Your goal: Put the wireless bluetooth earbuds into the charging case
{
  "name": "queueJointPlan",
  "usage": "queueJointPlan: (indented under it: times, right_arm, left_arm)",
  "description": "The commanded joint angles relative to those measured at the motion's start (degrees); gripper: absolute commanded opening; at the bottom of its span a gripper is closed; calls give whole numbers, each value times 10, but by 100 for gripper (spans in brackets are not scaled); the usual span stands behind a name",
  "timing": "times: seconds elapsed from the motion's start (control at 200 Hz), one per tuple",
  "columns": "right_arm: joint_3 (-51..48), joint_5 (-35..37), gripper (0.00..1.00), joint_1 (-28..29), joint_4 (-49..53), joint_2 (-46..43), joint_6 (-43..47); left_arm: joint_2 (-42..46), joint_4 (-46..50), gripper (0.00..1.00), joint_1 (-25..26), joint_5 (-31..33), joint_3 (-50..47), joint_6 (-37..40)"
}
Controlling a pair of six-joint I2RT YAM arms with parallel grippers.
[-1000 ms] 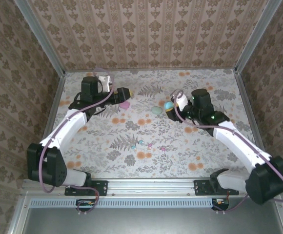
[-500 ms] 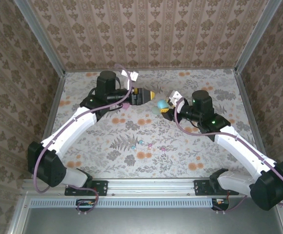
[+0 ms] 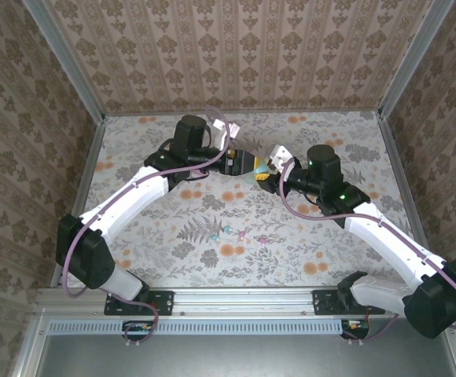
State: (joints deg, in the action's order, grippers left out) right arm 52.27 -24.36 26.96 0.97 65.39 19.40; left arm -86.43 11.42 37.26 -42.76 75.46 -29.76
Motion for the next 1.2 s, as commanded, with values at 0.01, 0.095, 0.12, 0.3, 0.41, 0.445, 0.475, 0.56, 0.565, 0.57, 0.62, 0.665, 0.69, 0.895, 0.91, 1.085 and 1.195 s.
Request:
queueJointPlan:
  times: [0.01, 0.095, 0.12, 0.3, 0.41, 0.445, 0.475, 0.56, 0.565, 0.57, 0.62, 0.665, 0.69, 0.895, 0.91, 1.085, 1.195]
  right_arm:
    - [24, 18, 34, 5, -7, 7, 10]
    - [25, 20, 34, 7, -5, 9, 10]
    - [26, 21, 34, 8, -7, 9, 9]
    - [29, 33, 35, 12, -8, 11, 9]
    - [33, 53, 35, 16, -1, 14, 11]
    - [34, 58, 35, 17, 1, 14, 11]
    - [35, 60, 35, 18, 3, 14, 13]
    - [36, 70, 37, 22, 9, 11, 18]
    - [36, 71, 37, 21, 9, 11, 18]
    - [36, 72, 37, 21, 9, 11, 17]
    - [31, 81, 39, 22, 6, 6, 16]
    - [23, 85, 41, 21, 1, -3, 16]
    - [15, 85, 44, 21, -5, -9, 17]
    - [-104, 34, 61, 7, -169, -69, 28]
    - [-110, 31, 61, 5, -177, -70, 29]
    - [-115, 22, 62, 3, -237, -60, 12]
    - [-104, 19, 63, 1, -278, -43, 0]
  left_arm:
    - [-8, 10, 72, 8, -14, 25, 17]
    - [-11, 12, 68, 9, -15, 26, 20]
    - [-13, 14, 67, 10, -14, 27, 21]
    - [-17, 17, 51, 10, -15, 29, 21]
    - [-18, 19, 40, 11, -19, 30, 21]
    - [-19, 19, 37, 11, -19, 30, 20]
    - [-18, 20, 34, 11, -18, 30, 20]
    - [-17, 19, 21, 8, -15, 31, 14]
    - [-16, 18, 21, 8, -15, 31, 13]
    - [-16, 18, 20, 8, -15, 31, 13]
    - [-14, 14, 16, 5, -14, 31, 4]
    - [-10, 3, 13, -1, -16, 29, -13]
    - [-7, -6, 12, -5, -19, 26, -26]
    - [29, -143, 10, -44, -58, -31, -178]
    - [31, -150, 10, -45, -60, -35, -187]
    - [44, -211, 9, -52, -75, -60, -263]
    - [50, -221, 9, -53, -78, -63, -278]
